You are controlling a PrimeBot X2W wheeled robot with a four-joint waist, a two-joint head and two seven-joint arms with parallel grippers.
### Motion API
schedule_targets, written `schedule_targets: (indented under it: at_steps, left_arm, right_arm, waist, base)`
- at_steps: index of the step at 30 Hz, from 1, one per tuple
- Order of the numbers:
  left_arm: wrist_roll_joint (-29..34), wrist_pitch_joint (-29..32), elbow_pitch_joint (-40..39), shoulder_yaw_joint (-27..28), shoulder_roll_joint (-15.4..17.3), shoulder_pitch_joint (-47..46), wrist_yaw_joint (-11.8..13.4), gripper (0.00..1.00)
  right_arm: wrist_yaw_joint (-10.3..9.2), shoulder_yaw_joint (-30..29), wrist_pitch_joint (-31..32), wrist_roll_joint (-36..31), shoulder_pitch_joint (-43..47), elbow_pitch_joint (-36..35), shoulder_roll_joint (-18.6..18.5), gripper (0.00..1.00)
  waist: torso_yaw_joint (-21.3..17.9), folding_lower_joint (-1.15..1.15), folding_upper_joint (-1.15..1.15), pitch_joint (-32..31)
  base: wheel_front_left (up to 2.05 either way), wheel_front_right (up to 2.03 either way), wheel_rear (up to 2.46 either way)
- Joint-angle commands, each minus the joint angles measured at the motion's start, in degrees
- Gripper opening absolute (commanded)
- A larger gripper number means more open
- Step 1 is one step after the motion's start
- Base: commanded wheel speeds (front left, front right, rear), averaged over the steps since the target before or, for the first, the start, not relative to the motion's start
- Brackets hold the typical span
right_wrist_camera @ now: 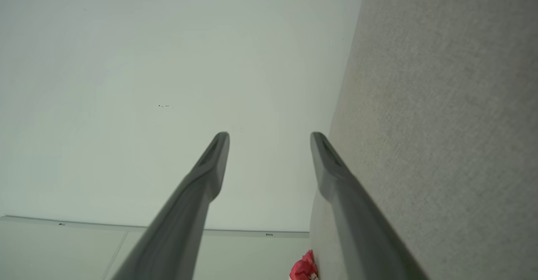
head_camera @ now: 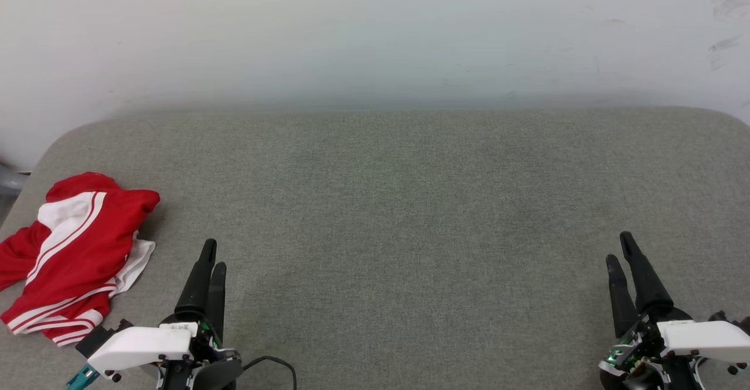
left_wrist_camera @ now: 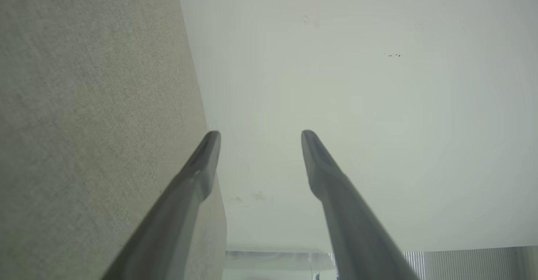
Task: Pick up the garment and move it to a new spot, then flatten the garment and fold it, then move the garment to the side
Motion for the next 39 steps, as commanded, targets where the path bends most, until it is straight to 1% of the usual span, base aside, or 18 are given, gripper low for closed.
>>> schedule_targets:
  at_steps: [1,8,13,15,25,29,30,31,39]
  left_arm:
    - [0.4,-0.8,-2.1,-0.7,0.1,-1.1,0.0,1.00]
    - [1.8,-2.8,-4.2,-2.3,0.6,-1.1,0.0,1.00]
    - [5.5,-4.1,-5.1,-3.5,1.4,-1.2,0.0,1.00]
    - [8.3,-4.5,-5.4,-3.3,1.4,-1.3,0.0,1.00]
    - [24.5,-6.6,-7.0,-3.3,1.2,-1.5,0.0,1.00]
    - [31.7,-7.4,-7.7,-3.0,1.4,-1.4,0.0,1.00]
    - [33.3,-7.6,-7.9,-2.9,1.4,-1.3,0.0,1.00]
    - [33.3,-7.6,-7.9,-2.9,1.4,-1.3,0.0,1.00]
    - [44.7,-9.1,-8.2,-2.2,1.7,-0.4,0.0,1.00]
  right_arm:
    - [0.00,0.6,-0.8,-0.4,-0.2,-2.1,-0.1,1.00]
    - [0.00,1.4,-2.6,-4.4,0.3,-4.0,-0.1,1.00]
    - [0.00,1.5,-3.8,-10.8,0.5,-4.8,-0.1,1.00]
    - [0.00,1.5,-4.2,-14.6,0.5,-5.1,-0.1,1.00]
    - [0.00,1.4,-6.3,-37.5,0.4,-7.0,-0.2,1.00]
    - [0.00,1.5,-6.7,-44.6,0.5,-8.1,-0.1,1.00]
    - [0.00,1.5,-6.8,-46.2,0.5,-8.4,-0.1,1.00]
    - [0.00,1.5,-6.8,-46.2,0.5,-8.4,-0.1,1.00]
    - [0.00,1.9,-7.1,-55.5,0.8,-9.7,-0.1,1.00]
  waist:
    - [0.0,0.00,0.00,0.0]
    - [0.2,0.00,0.00,0.1]
    - [0.3,0.00,0.00,0.2]
    - [0.4,0.00,0.00,0.2]
    - [0.5,0.00,0.00,0.3]
    - [0.5,0.00,0.00,0.3]
    - [0.5,0.00,0.00,0.3]
    - [0.5,0.00,0.00,0.3]
    - [0.6,0.00,0.00,0.3]
  base:
    - [0.00,0.00,0.00]
    - [0.00,0.00,0.00]
    - [0.00,0.00,0.00]
    - [0.00,0.00,0.00]
    - [0.00,0.00,0.00]
    - [0.00,0.00,0.00]
    - [0.00,0.00,0.00]
    - [0.00,0.00,0.00]
    - [0.00,0.00,0.00]
